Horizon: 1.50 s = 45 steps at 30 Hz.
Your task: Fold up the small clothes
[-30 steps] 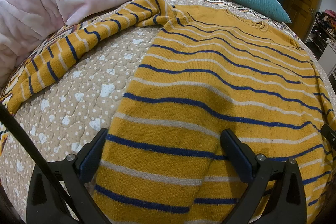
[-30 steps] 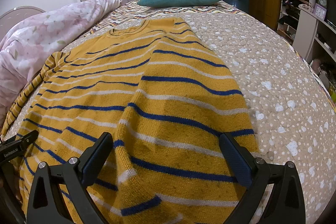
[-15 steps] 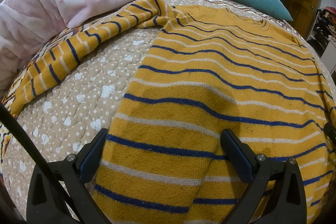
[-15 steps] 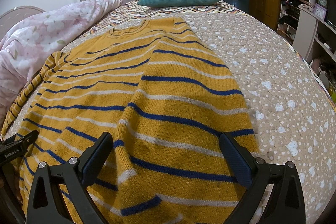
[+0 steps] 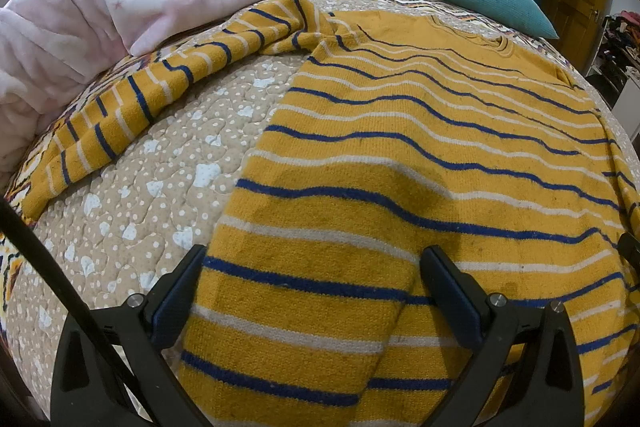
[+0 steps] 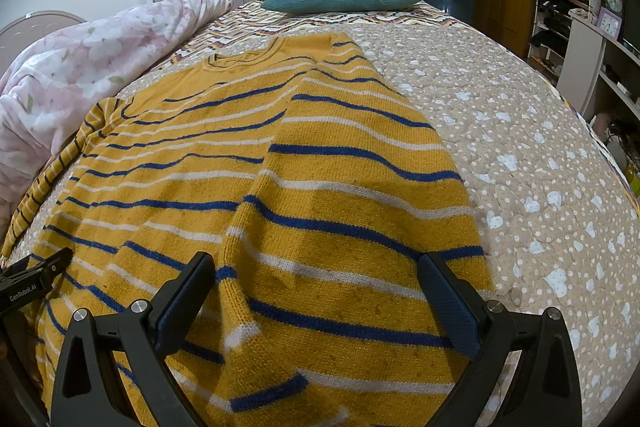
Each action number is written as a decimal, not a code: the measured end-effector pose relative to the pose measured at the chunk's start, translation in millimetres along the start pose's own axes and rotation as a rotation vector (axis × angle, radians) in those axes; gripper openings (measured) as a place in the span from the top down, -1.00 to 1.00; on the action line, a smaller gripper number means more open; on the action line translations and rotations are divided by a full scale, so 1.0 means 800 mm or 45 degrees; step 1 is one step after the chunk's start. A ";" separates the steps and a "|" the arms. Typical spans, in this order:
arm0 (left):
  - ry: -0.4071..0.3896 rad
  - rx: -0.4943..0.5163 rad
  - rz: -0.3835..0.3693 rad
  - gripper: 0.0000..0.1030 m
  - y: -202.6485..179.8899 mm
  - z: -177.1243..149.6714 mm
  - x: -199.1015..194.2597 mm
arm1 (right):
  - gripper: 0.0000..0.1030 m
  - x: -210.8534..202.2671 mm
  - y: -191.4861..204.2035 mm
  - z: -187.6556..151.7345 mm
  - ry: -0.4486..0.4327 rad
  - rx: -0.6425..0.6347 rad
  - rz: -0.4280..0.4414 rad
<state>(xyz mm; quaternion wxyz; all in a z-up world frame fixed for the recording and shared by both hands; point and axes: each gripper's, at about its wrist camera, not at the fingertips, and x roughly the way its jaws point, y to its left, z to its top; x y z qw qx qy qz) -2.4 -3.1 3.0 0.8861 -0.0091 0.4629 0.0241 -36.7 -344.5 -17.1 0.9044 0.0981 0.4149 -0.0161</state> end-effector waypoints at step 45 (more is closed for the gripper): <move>-0.008 -0.030 -0.043 -1.00 0.000 0.000 0.005 | 0.20 -0.092 -0.039 -0.043 0.184 -0.174 0.265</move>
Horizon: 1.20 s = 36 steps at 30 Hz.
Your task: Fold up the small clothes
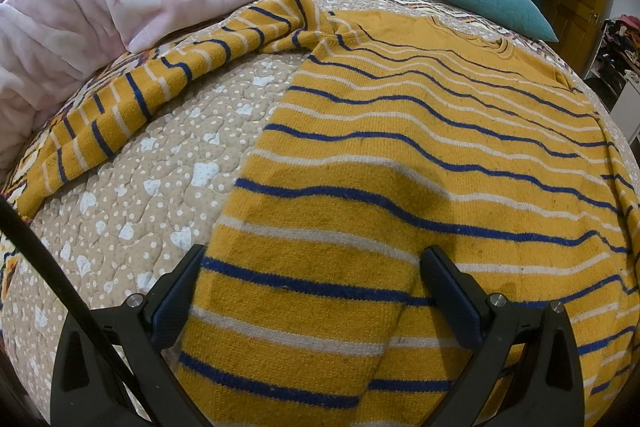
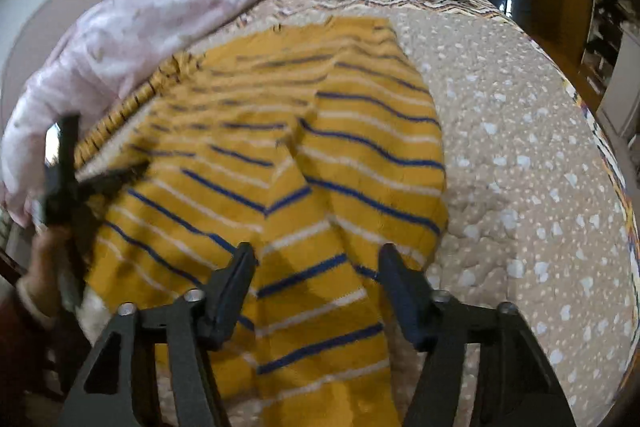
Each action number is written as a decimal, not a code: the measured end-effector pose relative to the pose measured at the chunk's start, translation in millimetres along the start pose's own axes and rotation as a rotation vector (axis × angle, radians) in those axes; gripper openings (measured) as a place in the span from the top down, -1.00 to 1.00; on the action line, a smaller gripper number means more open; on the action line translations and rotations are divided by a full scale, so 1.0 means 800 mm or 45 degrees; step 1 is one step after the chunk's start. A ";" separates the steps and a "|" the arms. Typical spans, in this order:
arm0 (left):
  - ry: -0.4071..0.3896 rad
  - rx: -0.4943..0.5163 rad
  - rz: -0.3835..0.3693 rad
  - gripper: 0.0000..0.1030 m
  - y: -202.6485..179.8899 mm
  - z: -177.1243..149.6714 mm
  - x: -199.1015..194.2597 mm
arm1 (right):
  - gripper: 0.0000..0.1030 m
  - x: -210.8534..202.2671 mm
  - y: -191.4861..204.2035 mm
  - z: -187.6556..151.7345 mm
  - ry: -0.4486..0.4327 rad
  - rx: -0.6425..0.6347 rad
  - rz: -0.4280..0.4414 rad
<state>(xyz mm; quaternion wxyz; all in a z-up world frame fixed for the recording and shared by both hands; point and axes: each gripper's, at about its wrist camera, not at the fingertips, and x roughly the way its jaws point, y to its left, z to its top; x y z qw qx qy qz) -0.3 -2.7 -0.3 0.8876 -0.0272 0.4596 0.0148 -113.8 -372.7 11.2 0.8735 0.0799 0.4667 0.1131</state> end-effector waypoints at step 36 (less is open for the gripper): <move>0.208 -0.182 -0.309 -0.82 0.087 -0.053 -0.086 | -0.06 0.018 0.017 -0.091 -0.081 0.457 0.296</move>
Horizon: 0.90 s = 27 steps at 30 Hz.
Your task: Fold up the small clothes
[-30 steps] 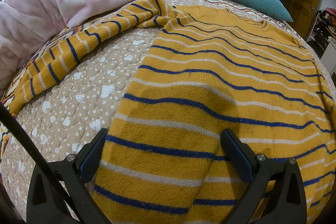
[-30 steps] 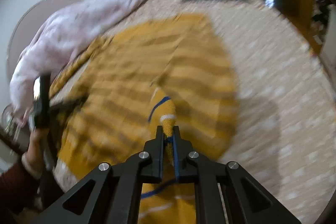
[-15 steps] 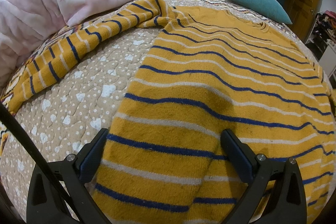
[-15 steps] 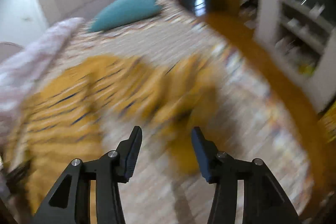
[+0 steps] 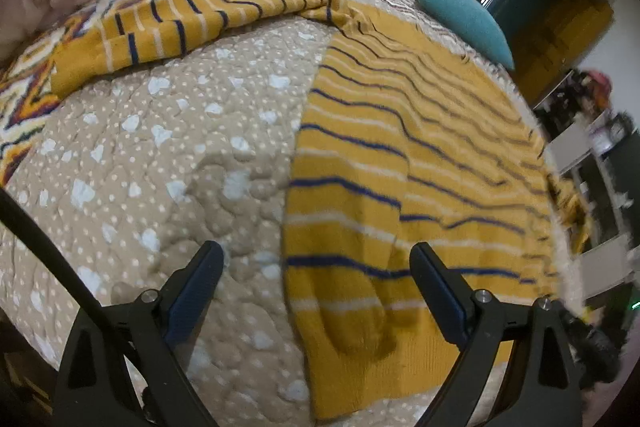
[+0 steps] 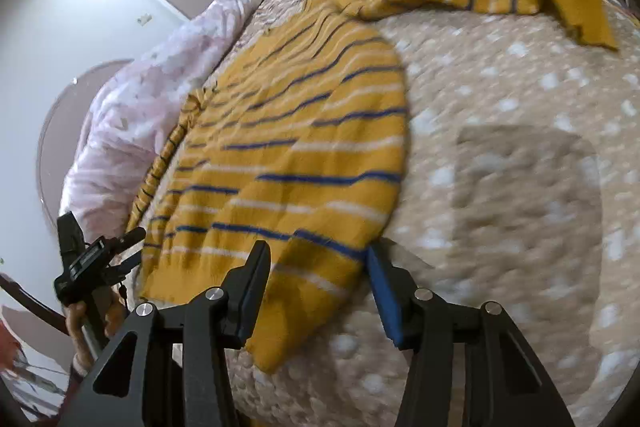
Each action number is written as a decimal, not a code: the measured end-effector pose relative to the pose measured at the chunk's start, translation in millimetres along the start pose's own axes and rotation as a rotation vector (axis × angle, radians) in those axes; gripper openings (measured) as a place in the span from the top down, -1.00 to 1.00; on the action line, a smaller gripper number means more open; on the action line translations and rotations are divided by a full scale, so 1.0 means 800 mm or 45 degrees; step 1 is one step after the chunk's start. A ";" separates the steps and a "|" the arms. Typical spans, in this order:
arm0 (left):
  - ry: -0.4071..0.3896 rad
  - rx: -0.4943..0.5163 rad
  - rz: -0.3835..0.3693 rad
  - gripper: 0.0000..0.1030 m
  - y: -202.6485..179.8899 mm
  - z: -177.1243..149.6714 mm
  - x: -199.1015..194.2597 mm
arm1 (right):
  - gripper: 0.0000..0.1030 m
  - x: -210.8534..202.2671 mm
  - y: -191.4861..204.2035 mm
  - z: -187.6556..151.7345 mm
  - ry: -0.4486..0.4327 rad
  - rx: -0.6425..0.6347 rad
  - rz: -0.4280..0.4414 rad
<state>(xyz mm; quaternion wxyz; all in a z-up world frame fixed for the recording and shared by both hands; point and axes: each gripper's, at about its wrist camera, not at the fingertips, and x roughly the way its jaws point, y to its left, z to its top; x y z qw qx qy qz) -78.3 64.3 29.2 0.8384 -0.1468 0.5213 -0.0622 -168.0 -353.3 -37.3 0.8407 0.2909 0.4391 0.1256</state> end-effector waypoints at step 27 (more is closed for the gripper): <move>-0.221 -0.187 0.057 -0.18 0.101 -0.035 -0.094 | 0.56 -0.110 -0.007 -0.007 -0.152 -0.028 -0.062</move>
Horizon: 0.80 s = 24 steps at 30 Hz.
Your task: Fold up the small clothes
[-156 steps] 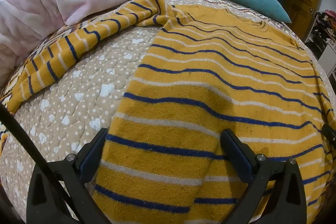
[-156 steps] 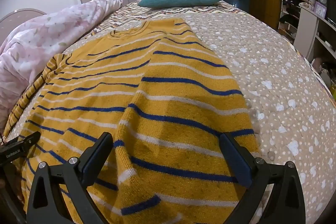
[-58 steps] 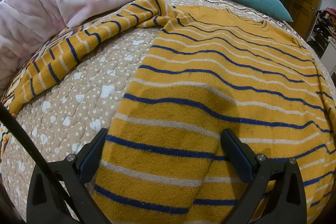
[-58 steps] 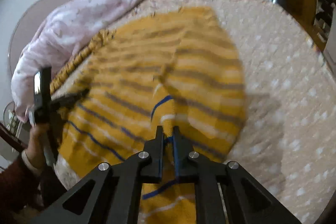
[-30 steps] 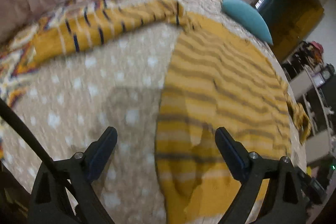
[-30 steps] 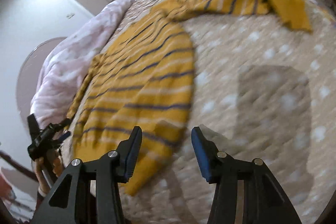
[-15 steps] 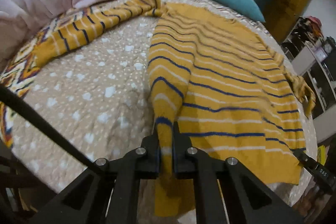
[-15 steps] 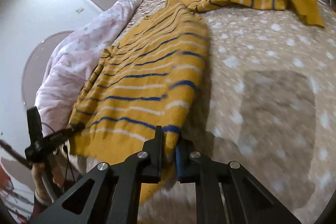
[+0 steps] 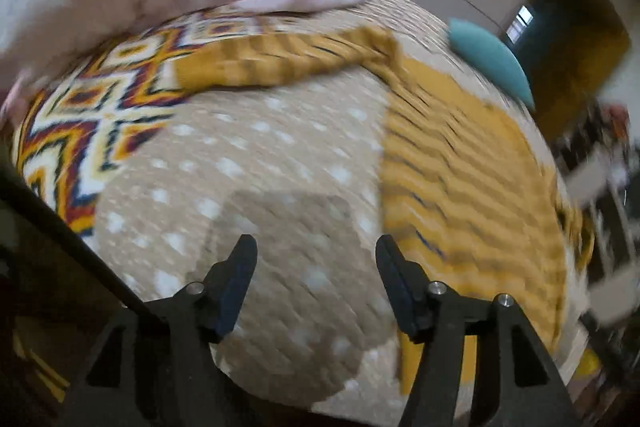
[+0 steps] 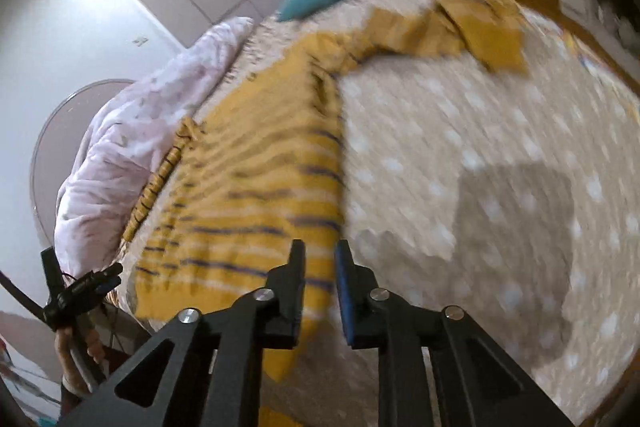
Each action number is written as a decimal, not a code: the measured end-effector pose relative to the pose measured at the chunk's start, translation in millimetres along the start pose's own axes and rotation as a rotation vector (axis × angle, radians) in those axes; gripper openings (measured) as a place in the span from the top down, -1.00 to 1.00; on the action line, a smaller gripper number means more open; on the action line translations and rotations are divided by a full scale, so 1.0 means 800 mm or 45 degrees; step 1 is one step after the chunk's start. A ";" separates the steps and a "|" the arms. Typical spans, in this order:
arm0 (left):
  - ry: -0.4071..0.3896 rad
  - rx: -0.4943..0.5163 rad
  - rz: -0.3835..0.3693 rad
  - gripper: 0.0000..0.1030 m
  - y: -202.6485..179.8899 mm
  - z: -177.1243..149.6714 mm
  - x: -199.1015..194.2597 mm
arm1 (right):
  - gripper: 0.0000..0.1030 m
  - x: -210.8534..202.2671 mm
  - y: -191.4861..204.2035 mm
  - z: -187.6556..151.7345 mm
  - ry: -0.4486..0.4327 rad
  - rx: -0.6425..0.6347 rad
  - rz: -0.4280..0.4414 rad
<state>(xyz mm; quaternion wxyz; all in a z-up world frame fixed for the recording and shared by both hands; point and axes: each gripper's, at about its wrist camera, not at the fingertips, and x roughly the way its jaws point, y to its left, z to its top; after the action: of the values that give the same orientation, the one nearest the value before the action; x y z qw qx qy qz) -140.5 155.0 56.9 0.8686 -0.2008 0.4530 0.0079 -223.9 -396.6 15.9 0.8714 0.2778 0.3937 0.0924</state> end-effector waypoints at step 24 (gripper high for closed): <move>0.198 0.363 0.159 -0.32 0.044 0.270 0.225 | 0.36 0.264 0.105 0.060 0.164 -0.170 0.243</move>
<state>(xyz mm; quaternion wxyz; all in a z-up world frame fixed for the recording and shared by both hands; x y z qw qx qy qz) 128.0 234.0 13.0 0.8484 -0.0470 0.5270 -0.0181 -41.5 -266.9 -45.3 0.8481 0.2490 0.4136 0.2185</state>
